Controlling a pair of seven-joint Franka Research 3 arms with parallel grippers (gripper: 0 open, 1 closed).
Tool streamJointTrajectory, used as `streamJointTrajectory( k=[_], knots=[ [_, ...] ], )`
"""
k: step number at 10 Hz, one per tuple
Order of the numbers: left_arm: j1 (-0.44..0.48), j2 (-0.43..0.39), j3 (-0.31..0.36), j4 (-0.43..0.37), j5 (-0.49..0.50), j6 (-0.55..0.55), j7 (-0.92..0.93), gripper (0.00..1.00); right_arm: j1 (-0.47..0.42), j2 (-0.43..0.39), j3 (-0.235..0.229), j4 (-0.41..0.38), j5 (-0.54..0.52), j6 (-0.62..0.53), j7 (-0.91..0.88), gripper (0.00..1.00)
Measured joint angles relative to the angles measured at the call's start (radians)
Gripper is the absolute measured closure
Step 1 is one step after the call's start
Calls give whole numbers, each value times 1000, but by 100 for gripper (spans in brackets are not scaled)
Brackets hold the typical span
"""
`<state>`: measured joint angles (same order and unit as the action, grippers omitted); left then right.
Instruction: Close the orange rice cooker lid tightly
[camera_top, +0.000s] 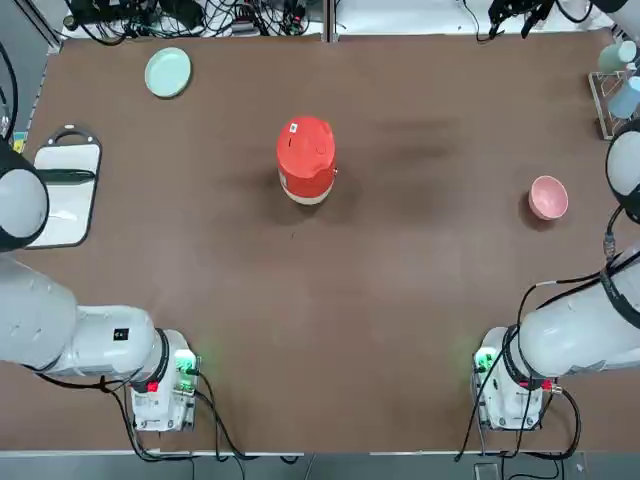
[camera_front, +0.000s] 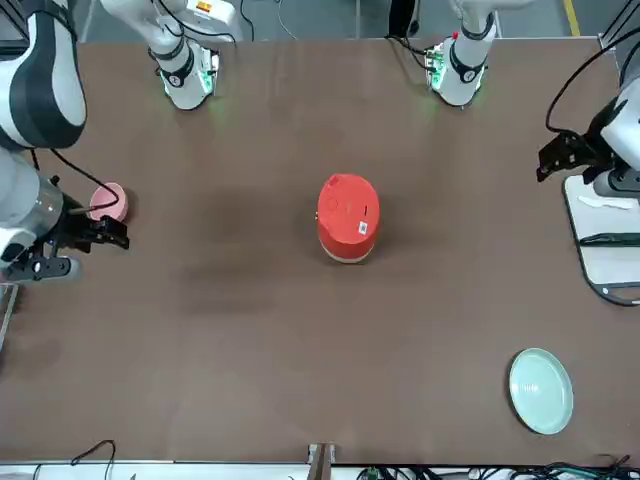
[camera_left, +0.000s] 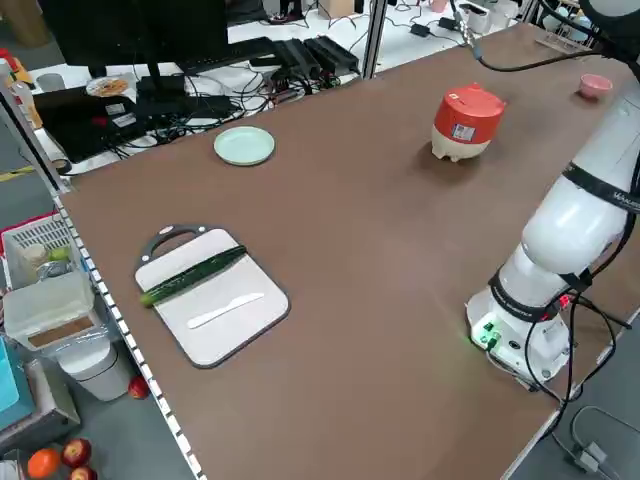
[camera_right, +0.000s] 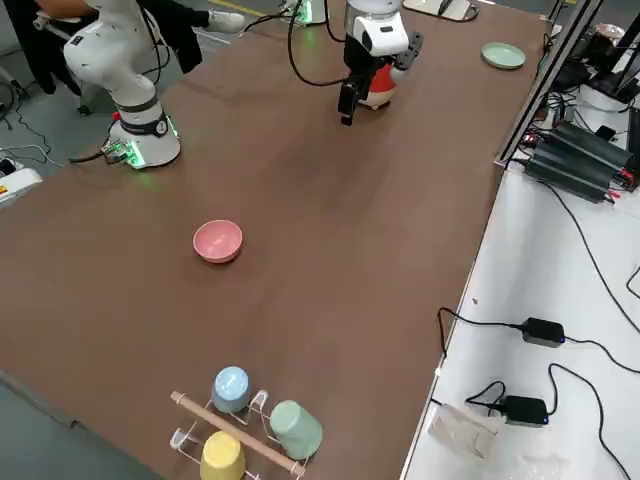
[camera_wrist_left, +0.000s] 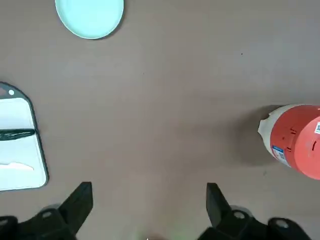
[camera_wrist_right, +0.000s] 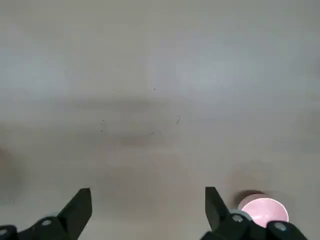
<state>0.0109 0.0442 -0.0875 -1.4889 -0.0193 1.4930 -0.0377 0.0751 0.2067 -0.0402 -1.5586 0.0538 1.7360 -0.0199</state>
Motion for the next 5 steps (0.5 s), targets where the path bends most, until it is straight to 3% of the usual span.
streamJointTrajectory(
  k=[5],
  knots=[
    [-2, 0, 0, 0, 0, 0, -4, 0, 1, -15, -3, 3, -2, -5, -2, 0]
  ],
)
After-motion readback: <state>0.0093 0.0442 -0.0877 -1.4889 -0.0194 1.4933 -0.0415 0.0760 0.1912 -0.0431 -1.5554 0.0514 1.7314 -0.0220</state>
